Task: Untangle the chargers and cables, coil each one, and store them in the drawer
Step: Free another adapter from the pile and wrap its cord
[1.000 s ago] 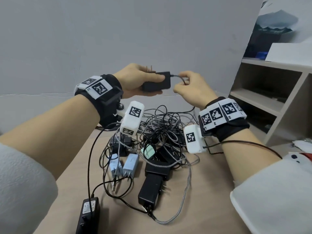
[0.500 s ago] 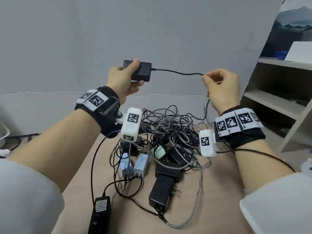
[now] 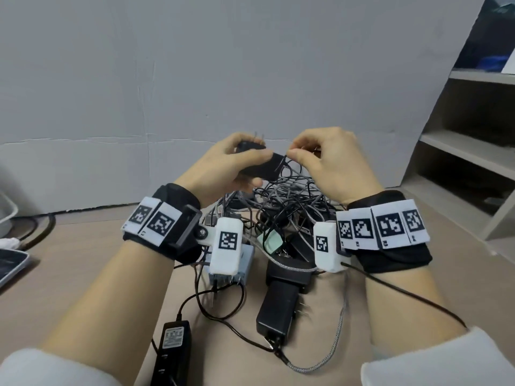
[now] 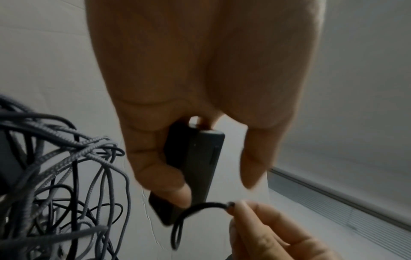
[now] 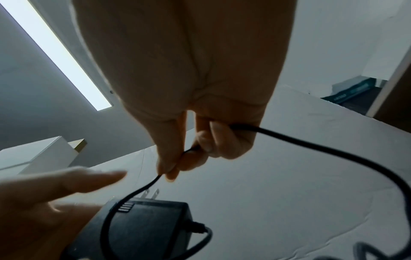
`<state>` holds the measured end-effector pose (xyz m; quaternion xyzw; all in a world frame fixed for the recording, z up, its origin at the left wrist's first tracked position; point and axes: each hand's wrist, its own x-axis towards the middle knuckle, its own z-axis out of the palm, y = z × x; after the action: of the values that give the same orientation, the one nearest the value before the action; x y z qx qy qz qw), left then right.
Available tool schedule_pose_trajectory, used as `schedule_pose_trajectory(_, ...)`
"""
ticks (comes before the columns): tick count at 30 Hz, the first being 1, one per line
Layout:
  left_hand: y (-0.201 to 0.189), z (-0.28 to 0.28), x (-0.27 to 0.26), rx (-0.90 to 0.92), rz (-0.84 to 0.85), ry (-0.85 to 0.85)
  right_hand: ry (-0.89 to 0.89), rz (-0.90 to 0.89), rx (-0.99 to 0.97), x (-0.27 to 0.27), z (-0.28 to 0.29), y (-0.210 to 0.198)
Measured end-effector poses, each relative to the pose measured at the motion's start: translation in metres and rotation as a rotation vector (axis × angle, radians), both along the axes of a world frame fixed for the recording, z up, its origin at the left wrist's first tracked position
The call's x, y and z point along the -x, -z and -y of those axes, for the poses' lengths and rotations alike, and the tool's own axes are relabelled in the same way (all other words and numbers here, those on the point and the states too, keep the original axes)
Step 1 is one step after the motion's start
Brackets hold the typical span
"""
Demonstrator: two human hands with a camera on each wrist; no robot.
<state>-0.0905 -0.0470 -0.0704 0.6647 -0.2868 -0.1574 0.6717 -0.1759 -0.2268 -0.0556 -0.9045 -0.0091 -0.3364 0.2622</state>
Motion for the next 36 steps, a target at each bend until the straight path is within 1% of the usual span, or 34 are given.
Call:
schedule_pose_trajectory(2, 0.007, 0.000, 0.007, -0.065, 0.031, 0.034, -0.006, 0.027, -0.035, 0.000, -0.004, 0.005)
schedule_pose_trajectory(4, 0.013, -0.001, 0.012, -0.113, 0.097, 0.022, -0.019, 0.014, -0.047, 0.001, -0.007, 0.010)
schedule_pose_trajectory(6, 0.016, -0.001, 0.013, -0.126, 0.147, 0.005, -0.037, -0.011, -0.046, 0.000, -0.008, 0.014)
schedule_pose_trajectory(8, 0.020, -0.004, 0.013, -0.135, 0.163, -0.006, -0.050, -0.012, -0.068, -0.002, -0.007, 0.016)
schedule_pose_trajectory(11, 0.026, -0.010, 0.015, -0.150, 0.149, -0.014, -0.050, 0.008, -0.113, -0.004, -0.005, 0.017)
schedule_pose_trajectory(16, 0.031, -0.022, 0.013, -0.130, 0.115, 0.003, -0.050, -0.024, -0.119, -0.004, -0.001, 0.020)
schedule_pose_trajectory(24, 0.026, -0.031, 0.017, -0.075, 0.092, 0.161, -0.031, 0.043, -0.174, -0.007, 0.003, 0.021)
schedule_pose_trajectory(27, 0.025, -0.030, 0.017, -0.008, 0.063, 0.198, -0.048, 0.024, -0.172, -0.007, 0.002, 0.022)
schedule_pose_trajectory(29, 0.024, -0.028, 0.016, 0.058, 0.026, 0.209, -0.067, -0.024, -0.163, -0.008, 0.000, 0.024)
schedule_pose_trajectory(33, 0.021, -0.025, 0.014, 0.237, -0.123, 0.144, -0.140, -0.137, -0.177, -0.011, -0.011, 0.029)
schedule_pose_trajectory(36, 0.020, -0.024, 0.011, 0.427, -0.257, 0.076, -0.170, -0.224, -0.118, -0.011, -0.016, 0.030)
